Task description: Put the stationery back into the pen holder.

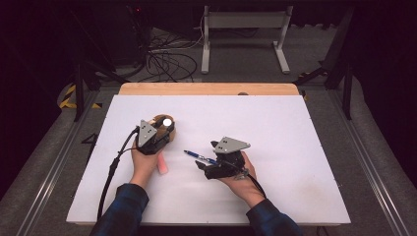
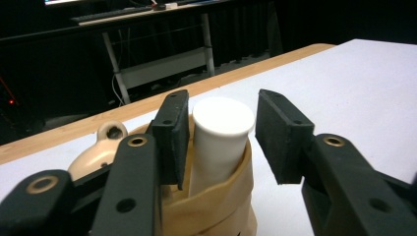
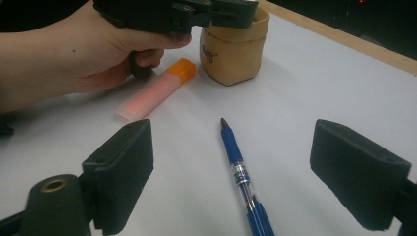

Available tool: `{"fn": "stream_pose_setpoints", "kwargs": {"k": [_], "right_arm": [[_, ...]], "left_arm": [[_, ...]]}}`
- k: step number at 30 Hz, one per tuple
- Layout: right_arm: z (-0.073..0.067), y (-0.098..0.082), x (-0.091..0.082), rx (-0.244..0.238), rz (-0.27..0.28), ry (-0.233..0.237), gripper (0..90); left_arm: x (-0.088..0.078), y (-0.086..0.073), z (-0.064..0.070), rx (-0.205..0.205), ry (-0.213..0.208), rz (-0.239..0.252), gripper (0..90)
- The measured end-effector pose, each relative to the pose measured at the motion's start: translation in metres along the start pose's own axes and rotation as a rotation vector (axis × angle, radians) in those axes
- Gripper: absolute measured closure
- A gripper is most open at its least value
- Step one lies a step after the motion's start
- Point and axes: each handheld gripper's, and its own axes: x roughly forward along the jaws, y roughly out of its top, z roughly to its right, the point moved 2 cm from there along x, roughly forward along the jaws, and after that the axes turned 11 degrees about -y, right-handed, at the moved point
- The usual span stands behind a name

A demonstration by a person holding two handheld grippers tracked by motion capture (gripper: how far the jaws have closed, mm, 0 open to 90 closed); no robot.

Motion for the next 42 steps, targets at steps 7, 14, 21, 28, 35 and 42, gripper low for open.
{"fn": "stream_pose_setpoints", "kwargs": {"k": [7,14,21,28,35,42], "right_arm": [[0.003,-0.001,0.001,0.001,-0.005,-0.002,16.3],[0.004,-0.002,0.004,-0.008,-0.014,0.013,15.2],[0.006,-0.003,0.006,-0.012,-0.02,0.018,14.0],[0.009,-0.004,0.007,-0.029,-0.032,0.018,15.2],[0.014,-0.003,0.009,-0.052,-0.052,0.019,16.9],[0.018,-0.005,0.011,-0.056,-0.077,0.013,22.3]], "left_arm": [[-0.01,0.011,-0.001,-0.07,-0.005,0.031,38.9],[-0.021,0.017,0.0,-0.104,-0.017,0.016,30.9],[-0.031,0.022,0.004,-0.098,-0.016,-0.002,20.9],[-0.042,0.026,0.011,-0.096,-0.037,-0.031,13.2],[-0.049,0.026,0.018,-0.076,-0.07,-0.08,8.7],[-0.057,0.02,0.024,-0.071,-0.083,-0.084,8.0]]}}
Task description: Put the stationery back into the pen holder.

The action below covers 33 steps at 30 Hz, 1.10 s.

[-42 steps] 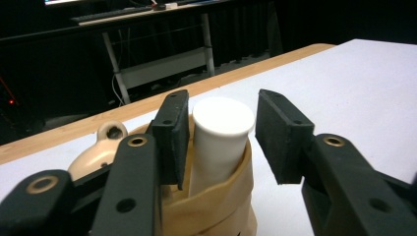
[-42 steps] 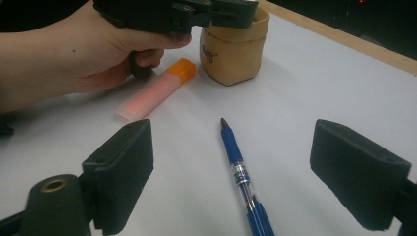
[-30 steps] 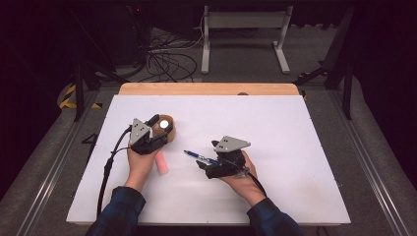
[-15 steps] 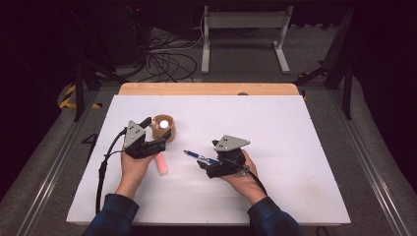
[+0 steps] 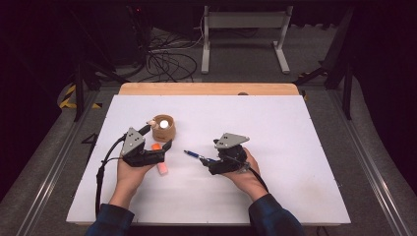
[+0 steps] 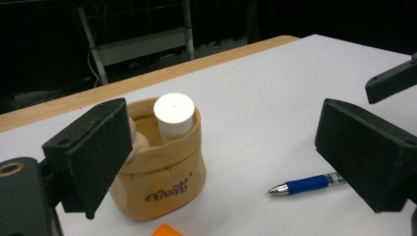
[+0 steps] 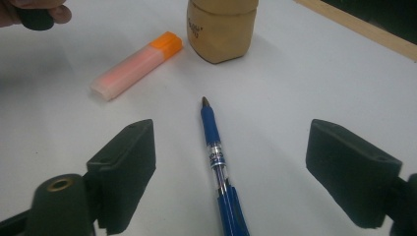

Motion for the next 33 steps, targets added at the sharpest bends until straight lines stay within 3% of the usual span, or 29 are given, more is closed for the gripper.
{"fn": "stream_pose_setpoints", "kwargs": {"k": [2,6,16,33], "right_arm": [[0.001,-0.001,0.001,0.002,-0.011,0.001,24.8],[0.002,-0.002,0.004,0.027,-0.031,0.009,30.0],[0.005,-0.006,0.013,0.011,-0.083,-0.004,40.4],[0.006,-0.014,0.029,-0.017,-0.169,0.023,47.1]], "left_arm": [[-0.002,-0.001,0.001,0.013,0.001,-0.013,7.8],[-0.007,-0.002,0.003,0.009,-0.009,0.008,7.9],[-0.017,-0.006,0.002,-0.008,-0.012,-0.007,7.8],[-0.027,-0.009,0.002,-0.008,-0.04,-0.009,8.1]]}}
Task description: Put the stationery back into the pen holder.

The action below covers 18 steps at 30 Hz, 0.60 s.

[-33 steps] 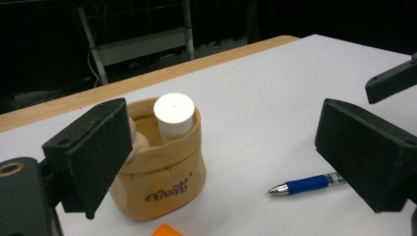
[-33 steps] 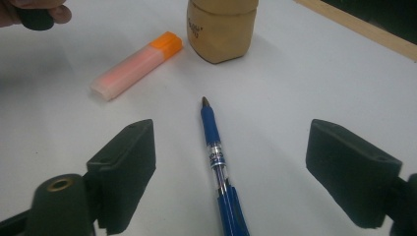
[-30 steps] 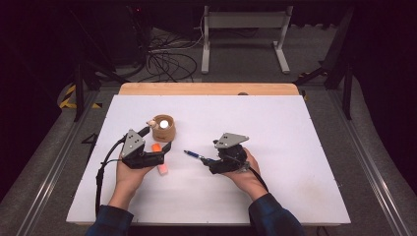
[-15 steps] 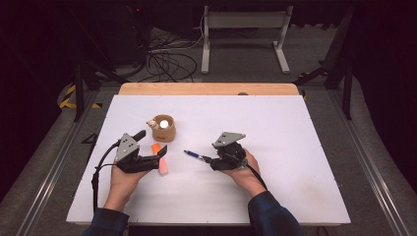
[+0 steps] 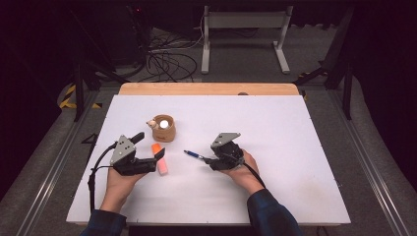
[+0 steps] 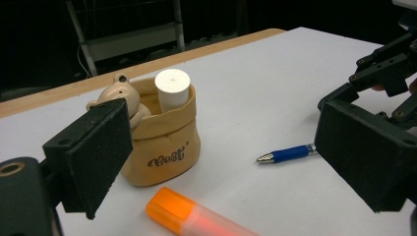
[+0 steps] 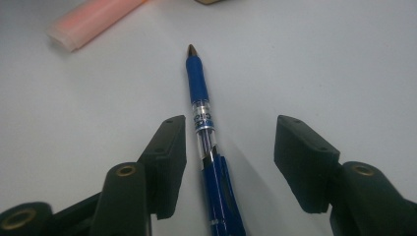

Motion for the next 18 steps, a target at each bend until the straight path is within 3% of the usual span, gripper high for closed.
{"fn": "stream_pose_setpoints", "kwargs": {"k": [18], "right_arm": [[-0.002,-0.003,0.012,-0.003,-0.046,0.027,53.1]], "left_arm": [[0.0,0.0,0.0,-0.002,-0.017,-0.004,8.1]]}}
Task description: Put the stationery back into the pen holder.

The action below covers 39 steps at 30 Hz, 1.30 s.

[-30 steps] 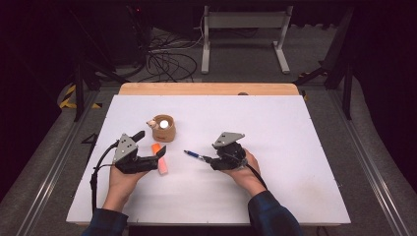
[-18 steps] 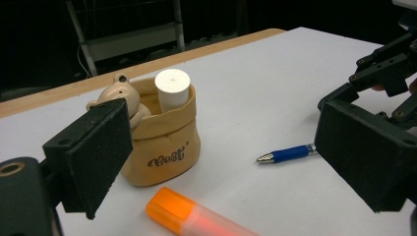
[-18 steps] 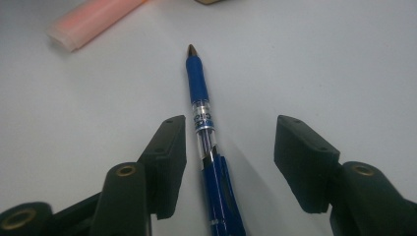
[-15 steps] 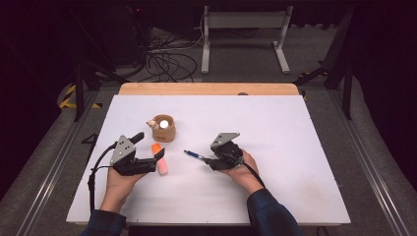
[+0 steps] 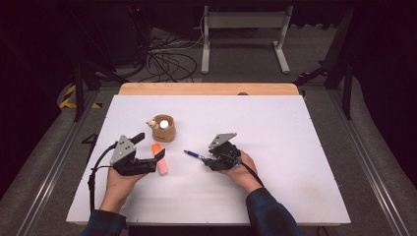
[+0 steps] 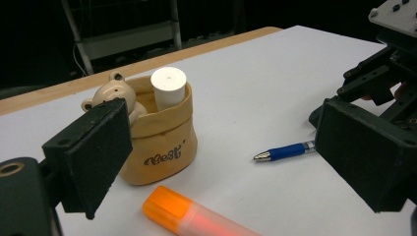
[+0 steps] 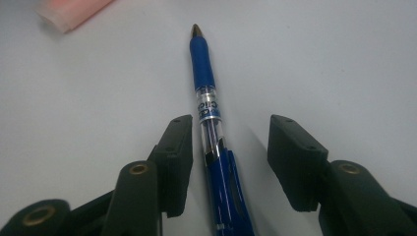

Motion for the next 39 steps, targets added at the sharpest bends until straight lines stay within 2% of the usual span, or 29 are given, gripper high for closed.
{"fn": "stream_pose_setpoints", "kwargs": {"k": [5,12,24,36,39], "right_arm": [[-0.002,0.002,0.001,-0.01,0.008,0.007,54.3],[-0.001,0.008,0.001,-0.044,0.013,0.032,61.1],[0.0,0.012,0.007,-0.085,-0.02,0.069,66.9],[0.0,0.01,0.008,-0.055,-0.017,0.078,75.8],[-0.002,0.01,0.008,-0.051,-0.023,0.065,77.0]], "left_arm": [[0.0,0.0,0.0,0.0,-0.004,-0.002,8.3],[0.001,-0.001,0.0,0.004,-0.01,-0.002,8.9],[0.0,0.0,0.001,0.002,-0.019,-0.003,9.7],[0.002,0.0,0.002,0.009,-0.026,-0.003,10.5],[0.003,-0.001,0.003,0.004,-0.027,-0.008,10.5]]}}
